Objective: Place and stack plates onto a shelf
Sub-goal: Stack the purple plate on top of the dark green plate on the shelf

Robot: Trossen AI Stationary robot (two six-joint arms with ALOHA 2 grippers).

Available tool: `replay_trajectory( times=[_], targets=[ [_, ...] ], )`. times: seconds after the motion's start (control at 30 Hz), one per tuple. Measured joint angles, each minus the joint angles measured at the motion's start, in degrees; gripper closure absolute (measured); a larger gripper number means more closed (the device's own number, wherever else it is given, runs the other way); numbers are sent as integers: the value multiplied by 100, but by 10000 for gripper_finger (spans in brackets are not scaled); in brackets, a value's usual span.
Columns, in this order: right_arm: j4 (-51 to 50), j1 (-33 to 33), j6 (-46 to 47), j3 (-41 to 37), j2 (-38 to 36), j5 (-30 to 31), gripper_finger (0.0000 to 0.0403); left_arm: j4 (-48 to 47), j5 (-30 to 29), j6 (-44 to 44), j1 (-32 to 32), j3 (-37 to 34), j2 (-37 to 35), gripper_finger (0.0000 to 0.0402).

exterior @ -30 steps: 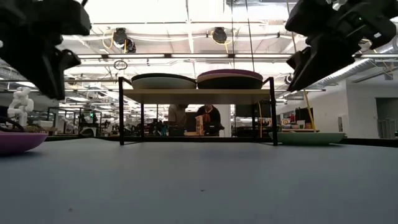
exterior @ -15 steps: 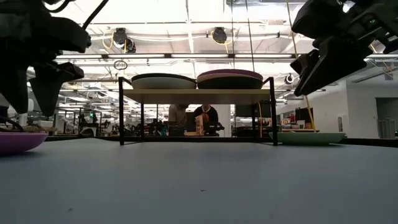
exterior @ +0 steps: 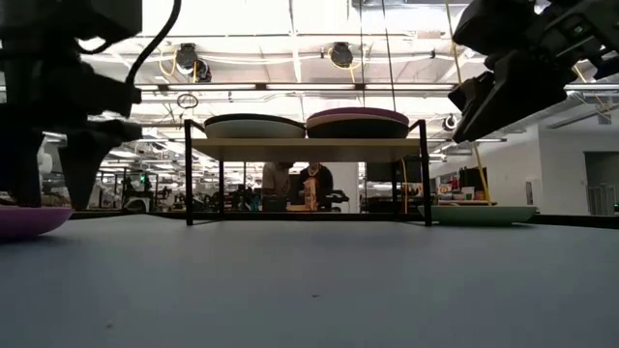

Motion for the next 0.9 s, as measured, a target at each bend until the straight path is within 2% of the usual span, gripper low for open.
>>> replay_trajectory(
  times=[0.13, 0.23, 0.47, 0.53, 0.7, 0.9],
  targets=[
    [5, 0, 0, 0, 0, 0, 303, 3, -8, 311, 0, 0, 248, 192],
    [4, 0, 0, 0, 0, 0, 303, 79, -2, 558, 0, 0, 383, 218],
    [3, 0, 3, 0, 0, 0, 303, 264, 39, 970, 0, 10, 408, 354],
    [3, 0, 2, 0, 0, 0, 303, 217, 58, 1007, 7, 39, 388, 382],
    [23, 0, 7, 0, 0, 8, 303, 14, -27, 980, 7, 261, 393, 388],
    [118, 0, 2, 0, 0, 35, 303, -120, -534, 854, 176, 907, 184, 392]
  ],
)
